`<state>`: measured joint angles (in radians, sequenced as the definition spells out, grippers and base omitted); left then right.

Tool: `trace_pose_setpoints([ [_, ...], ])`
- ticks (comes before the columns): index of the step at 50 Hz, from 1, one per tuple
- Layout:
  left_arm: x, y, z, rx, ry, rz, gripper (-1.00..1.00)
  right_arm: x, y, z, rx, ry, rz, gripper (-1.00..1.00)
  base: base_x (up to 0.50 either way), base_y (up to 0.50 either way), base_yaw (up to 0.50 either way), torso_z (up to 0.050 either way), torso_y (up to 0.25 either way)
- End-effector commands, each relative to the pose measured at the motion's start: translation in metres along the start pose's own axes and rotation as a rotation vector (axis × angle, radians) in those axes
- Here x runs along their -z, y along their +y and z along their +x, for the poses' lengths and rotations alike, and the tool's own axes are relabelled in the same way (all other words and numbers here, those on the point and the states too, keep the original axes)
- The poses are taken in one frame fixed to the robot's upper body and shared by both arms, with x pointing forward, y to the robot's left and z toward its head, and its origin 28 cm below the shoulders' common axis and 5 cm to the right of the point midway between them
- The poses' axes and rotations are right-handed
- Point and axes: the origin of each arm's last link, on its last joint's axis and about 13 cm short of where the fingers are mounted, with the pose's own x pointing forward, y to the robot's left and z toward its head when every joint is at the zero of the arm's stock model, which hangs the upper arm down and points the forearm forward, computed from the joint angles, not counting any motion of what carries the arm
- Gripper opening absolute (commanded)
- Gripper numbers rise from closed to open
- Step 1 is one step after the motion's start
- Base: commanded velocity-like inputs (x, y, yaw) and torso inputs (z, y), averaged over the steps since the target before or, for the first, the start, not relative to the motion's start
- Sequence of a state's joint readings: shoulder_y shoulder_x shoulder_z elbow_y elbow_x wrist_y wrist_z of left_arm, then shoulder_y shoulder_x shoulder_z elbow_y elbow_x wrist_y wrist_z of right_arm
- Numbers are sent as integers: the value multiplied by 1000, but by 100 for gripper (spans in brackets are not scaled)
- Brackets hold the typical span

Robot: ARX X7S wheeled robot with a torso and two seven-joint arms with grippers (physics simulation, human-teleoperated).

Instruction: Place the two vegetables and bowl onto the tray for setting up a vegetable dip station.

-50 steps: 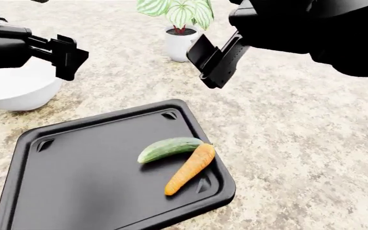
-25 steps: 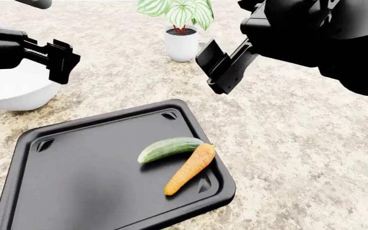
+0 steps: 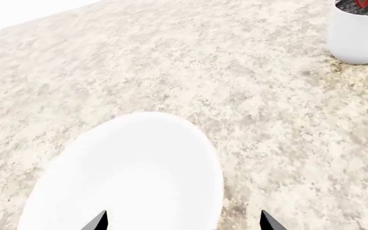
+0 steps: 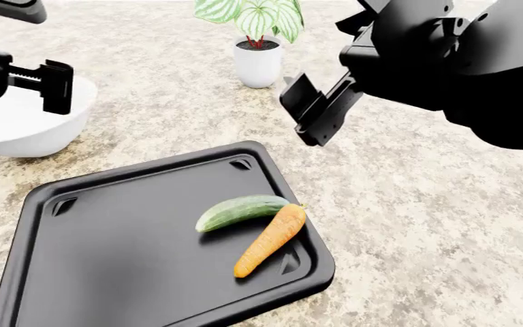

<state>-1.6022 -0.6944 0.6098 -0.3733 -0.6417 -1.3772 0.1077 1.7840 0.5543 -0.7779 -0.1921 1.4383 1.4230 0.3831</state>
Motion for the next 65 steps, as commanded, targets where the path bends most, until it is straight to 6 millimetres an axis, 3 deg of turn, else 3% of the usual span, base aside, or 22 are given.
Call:
trace_pose_setpoints([
  [1, 3, 3, 13, -60, 21, -17, 100, 3, 1, 6, -14, 10, 5, 100, 0, 0, 0, 0, 0],
  [20, 21, -3, 39, -43, 96, -12, 100, 3, 0, 10, -24, 21, -1, 100, 0, 0, 0, 0, 0],
  [31, 23, -15, 48, 11, 104, 48, 100, 7, 2, 10, -24, 24, 6, 100, 0, 0, 0, 0, 0],
  [48, 24, -18, 63, 6, 141, 23, 100, 12, 2, 8, -21, 34, 19, 100, 0, 0, 0, 0, 0],
  [65, 42, -32, 87, 12, 219, 51, 100, 17, 4, 6, -15, 40, 34, 100, 0, 0, 0, 0, 0],
])
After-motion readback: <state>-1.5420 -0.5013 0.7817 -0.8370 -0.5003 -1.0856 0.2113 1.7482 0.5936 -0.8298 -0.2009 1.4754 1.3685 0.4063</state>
